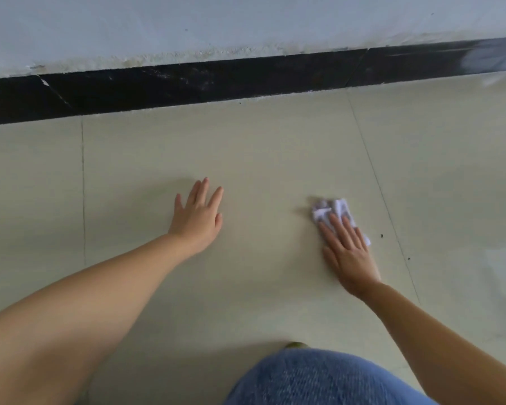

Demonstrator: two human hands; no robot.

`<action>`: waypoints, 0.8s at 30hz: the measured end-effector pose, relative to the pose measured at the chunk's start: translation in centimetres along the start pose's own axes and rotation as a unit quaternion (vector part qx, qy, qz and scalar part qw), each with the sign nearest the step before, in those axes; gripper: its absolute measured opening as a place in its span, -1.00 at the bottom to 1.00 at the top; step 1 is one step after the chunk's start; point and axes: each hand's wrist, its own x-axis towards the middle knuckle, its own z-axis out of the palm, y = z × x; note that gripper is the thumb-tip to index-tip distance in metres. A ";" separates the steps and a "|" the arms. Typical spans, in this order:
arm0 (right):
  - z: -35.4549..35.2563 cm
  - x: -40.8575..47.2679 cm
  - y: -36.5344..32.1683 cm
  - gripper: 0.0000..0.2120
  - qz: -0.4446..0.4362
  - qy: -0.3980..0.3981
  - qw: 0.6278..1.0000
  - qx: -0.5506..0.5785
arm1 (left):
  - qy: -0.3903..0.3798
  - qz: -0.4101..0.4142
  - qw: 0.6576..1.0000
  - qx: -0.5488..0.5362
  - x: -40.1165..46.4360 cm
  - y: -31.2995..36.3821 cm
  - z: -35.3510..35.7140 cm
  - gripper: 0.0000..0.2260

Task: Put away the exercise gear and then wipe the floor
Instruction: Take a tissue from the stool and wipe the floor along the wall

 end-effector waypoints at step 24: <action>-6.7 19.7 3.9 -0.49 0.288 0.061 0.950 0.101 | 0.041 -0.172 0.984 -0.037 1.3 0.0 2.9 -0.43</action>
